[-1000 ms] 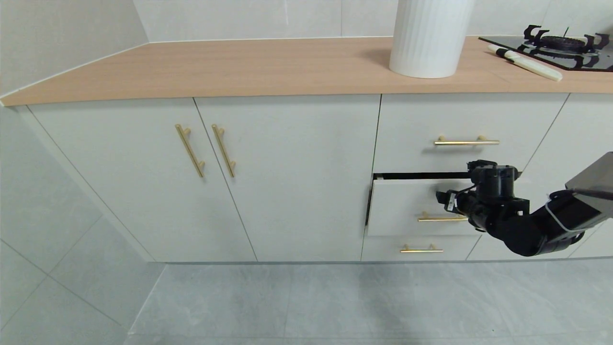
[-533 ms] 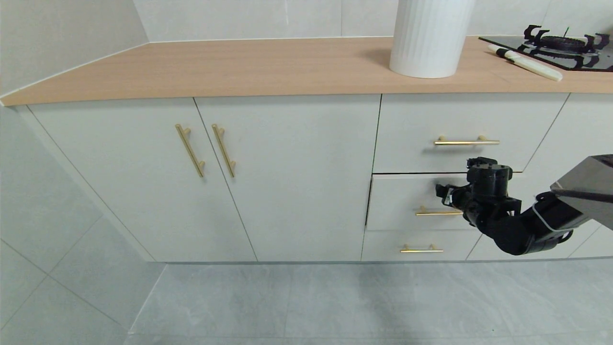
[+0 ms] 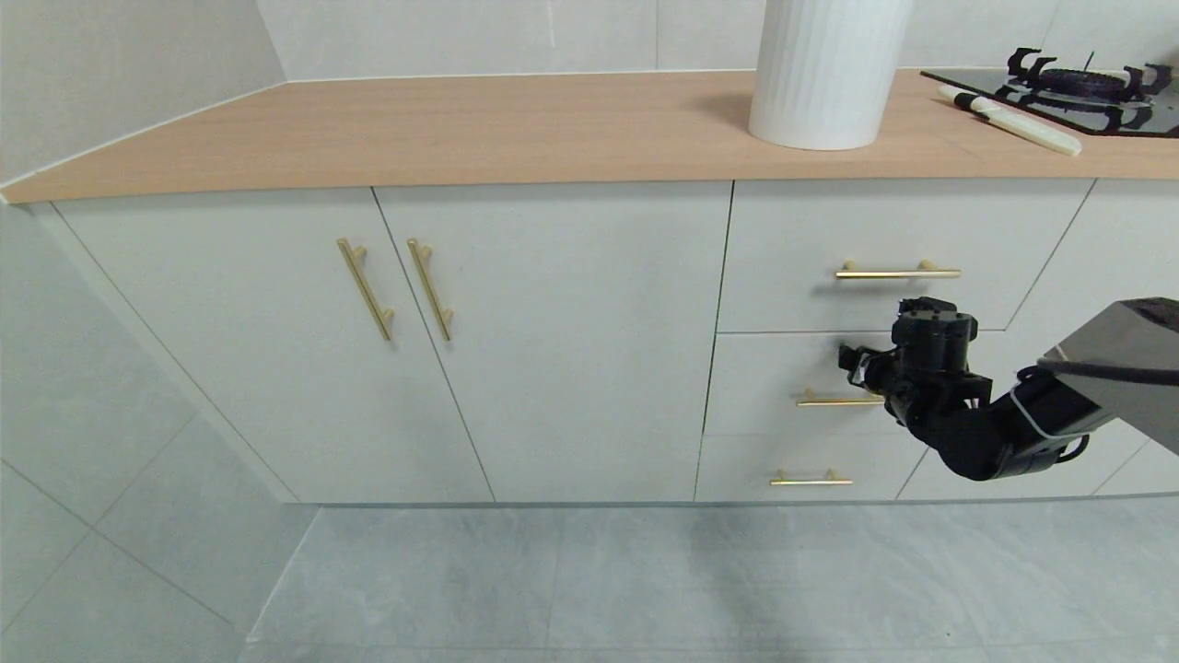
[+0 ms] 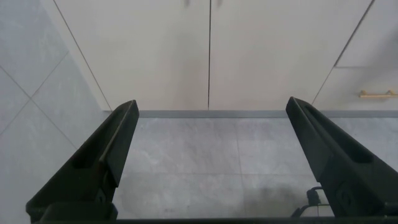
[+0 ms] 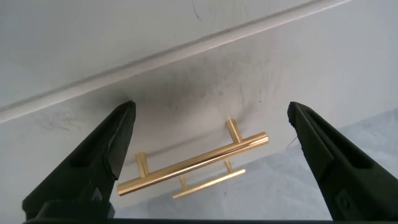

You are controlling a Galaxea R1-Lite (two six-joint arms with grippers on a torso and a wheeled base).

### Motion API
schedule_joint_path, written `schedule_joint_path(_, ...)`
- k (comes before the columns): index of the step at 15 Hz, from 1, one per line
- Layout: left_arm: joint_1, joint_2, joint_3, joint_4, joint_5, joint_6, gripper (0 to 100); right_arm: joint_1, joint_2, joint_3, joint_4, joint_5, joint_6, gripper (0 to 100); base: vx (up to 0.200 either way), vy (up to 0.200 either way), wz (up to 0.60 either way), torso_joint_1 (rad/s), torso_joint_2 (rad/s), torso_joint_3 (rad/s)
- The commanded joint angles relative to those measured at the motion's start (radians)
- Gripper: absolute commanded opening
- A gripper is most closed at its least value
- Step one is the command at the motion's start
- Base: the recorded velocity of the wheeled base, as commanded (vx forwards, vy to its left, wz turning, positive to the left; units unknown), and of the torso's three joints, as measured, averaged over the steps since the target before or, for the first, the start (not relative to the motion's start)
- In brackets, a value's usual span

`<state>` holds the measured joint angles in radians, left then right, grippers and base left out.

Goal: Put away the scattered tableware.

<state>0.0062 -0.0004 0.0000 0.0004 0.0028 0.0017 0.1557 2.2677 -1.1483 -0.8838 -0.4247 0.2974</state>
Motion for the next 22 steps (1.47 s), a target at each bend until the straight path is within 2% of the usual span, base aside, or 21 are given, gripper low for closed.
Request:
schedule_joint_path(1,0.001,0.000,0.000,0.000,0.000,0.000,100,-0.001,0.018,-0.027,-0.001,-0.006,0.009,100,0.000,0.000,0.00,0.000,0.00,0.000)
schedule_joint_path(6,0.000,0.000,0.000,0.000,0.000,0.000,100,-0.001,0.004,-0.027,-0.001,-0.008,0.017,100,0.000,0.000,0.00,0.000,0.00,0.000)
schedule_joint_path(8,0.000,0.000,-0.002,0.000,0.000,0.000,100,-0.001,-0.054,0.030,0.003,-0.003,0.015,100,0.000,0.000,0.00,0.000,0.00,0.000)
schedule_joint_path(11,0.001,0.000,0.000,0.000,0.000,0.000,100,0.021,-0.349,0.292,0.008,0.058,0.002,100,0.000,0.000,0.00,0.000,0.00,0.000)
schedule_joint_path(13,0.001,0.000,0.000,0.000,0.000,0.000,100,0.024,-0.566,0.455,0.006,0.076,-0.070,100,0.000,0.000,0.00,0.000,0.00,0.000)
schedule_joint_path(14,0.001,0.000,0.000,0.000,0.000,0.000,100,0.024,-0.629,0.492,0.006,0.073,-0.090,100,0.000,0.000,0.00,0.000,0.00,0.000)
schedule_joint_path(16,0.000,0.000,0.000,0.000,0.000,0.000,100,0.025,-0.945,0.662,0.008,0.072,-0.196,100,0.000,0.000,0.00,0.000,0.00,0.000)
schedule_joint_path(18,0.001,0.000,-0.002,0.000,0.000,0.000,100,-0.001,-1.160,0.762,0.022,0.064,-0.288,100,0.000,0.000,0.00,0.000,0.00,0.000)
schedule_joint_path(19,0.000,0.000,0.000,0.000,0.000,0.000,100,-0.067,-1.261,0.791,0.057,0.069,-0.302,100,0.000,0.000,0.00,0.000,0.00,0.000)
schedule_joint_path(20,0.000,0.000,-0.002,0.000,0.000,0.000,100,-0.117,-1.353,0.797,0.112,0.084,-0.302,100,0.000,0.000,0.00,0.000,0.00,0.000)
schedule_joint_path(22,0.000,0.000,0.000,0.000,0.000,0.000,100,-0.134,-1.580,0.794,0.276,0.122,-0.310,100,0.000,0.000,0.00,0.000,0.00,0.000)
